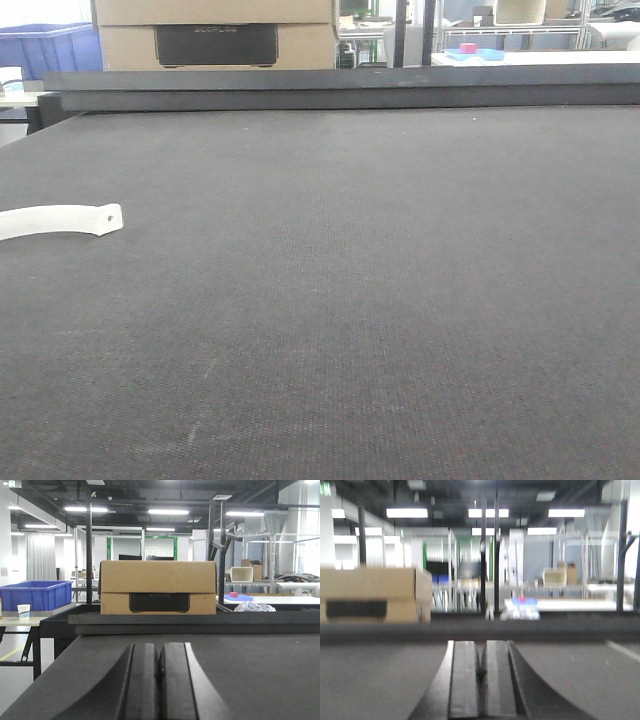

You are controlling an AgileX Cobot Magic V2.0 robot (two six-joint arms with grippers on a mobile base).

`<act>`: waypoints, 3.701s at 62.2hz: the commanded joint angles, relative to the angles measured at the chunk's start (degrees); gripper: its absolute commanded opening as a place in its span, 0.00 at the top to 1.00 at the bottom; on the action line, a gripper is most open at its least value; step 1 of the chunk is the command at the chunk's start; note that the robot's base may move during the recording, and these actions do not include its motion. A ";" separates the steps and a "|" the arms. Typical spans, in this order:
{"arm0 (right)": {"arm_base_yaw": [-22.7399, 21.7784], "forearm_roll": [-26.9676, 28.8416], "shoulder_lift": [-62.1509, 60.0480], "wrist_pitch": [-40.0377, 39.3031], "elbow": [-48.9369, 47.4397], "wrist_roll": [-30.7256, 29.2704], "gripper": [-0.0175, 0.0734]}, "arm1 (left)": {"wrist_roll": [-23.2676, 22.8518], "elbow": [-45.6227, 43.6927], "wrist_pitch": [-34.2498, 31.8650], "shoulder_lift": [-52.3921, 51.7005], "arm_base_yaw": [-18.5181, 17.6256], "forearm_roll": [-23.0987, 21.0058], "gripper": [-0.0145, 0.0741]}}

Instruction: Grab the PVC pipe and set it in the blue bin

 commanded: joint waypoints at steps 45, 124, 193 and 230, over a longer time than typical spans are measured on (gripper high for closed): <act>-0.02 0.47 17.93 19.37 -33.10 -1.06 0.99 | 3.41 -40.26 25.89 27.13 -0.10 1.59 0.96; -0.02 1.41 65.59 54.98 -51.78 -1.06 0.99 | 2.94 -55.24 52.98 71.68 -0.10 -7.77 0.96; 1.92 -1.05 91.77 73.06 -63.42 2.46 0.92 | 2.32 -55.24 54.49 71.68 -0.10 -10.87 0.96; 1.92 -0.52 98.68 69.74 -63.42 2.46 0.54 | 2.32 -55.24 54.98 71.68 -0.10 -11.83 0.96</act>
